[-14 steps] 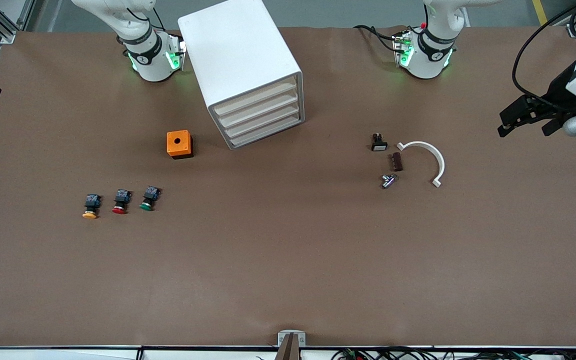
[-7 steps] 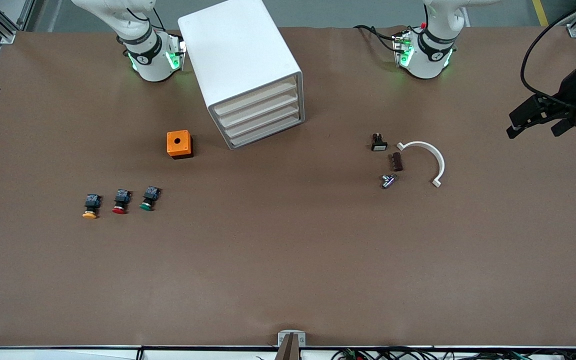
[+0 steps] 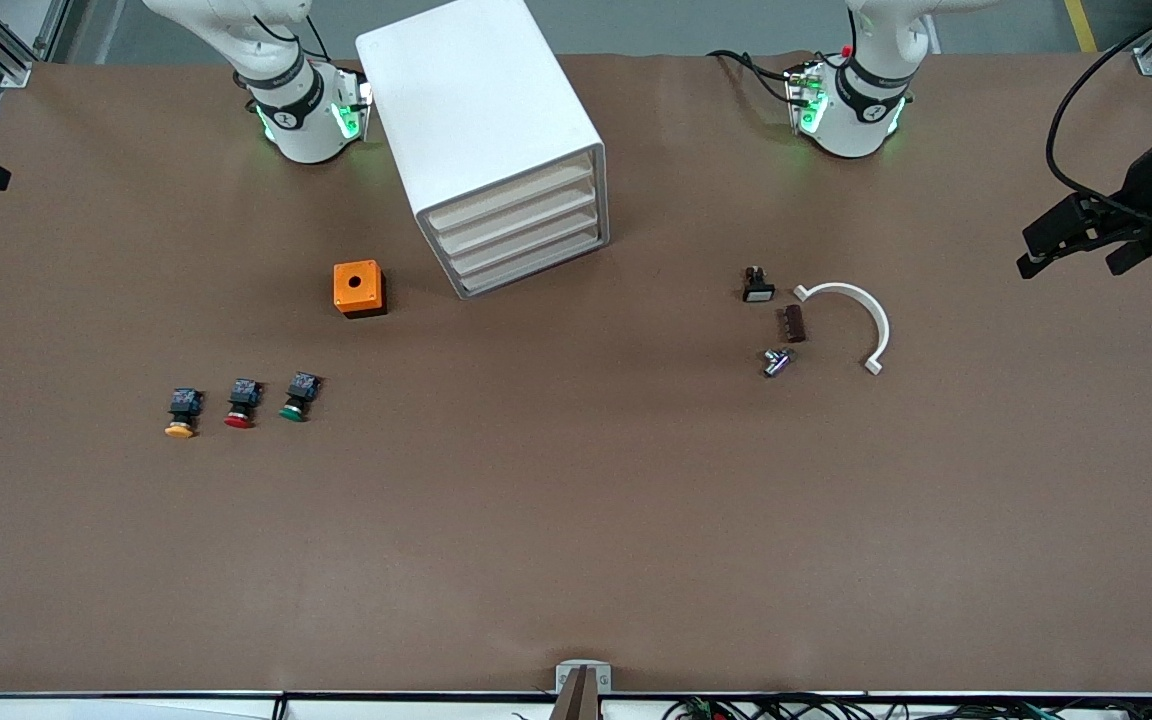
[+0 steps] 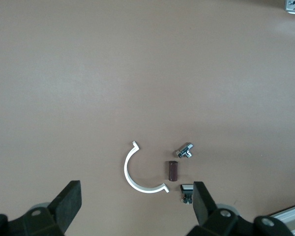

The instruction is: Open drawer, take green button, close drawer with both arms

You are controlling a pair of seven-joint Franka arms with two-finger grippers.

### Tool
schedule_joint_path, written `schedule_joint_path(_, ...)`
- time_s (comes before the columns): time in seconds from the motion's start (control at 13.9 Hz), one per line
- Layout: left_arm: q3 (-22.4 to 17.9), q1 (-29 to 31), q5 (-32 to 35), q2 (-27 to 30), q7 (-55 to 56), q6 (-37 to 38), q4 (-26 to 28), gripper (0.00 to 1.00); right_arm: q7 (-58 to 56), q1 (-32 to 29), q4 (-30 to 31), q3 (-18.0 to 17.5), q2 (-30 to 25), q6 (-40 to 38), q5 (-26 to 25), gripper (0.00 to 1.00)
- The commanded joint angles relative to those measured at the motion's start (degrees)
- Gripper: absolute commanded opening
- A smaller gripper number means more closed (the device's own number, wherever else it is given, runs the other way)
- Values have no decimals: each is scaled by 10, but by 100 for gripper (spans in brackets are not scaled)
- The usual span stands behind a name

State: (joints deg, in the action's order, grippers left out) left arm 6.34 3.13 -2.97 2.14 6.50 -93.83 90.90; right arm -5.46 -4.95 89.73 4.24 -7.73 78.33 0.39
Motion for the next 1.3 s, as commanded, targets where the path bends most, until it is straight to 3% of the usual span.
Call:
schedule_joint_path(0.0, 4, 0, 12, -6, -9, 15, -20, 100, -29, -1, 18, -1, -19, 3, 6, 100)
schedule_joint_path(1.01, 8, -1, 19, -9, -16, 26, -19, 100, -38, -2, 16, 3, -20, 31, 1, 100)
schedule_joint_path(1.23, 10, -6, 43, -9, -33, 61, -19, 100, -38, -3, 17, 3, -20, 30, 1, 100)
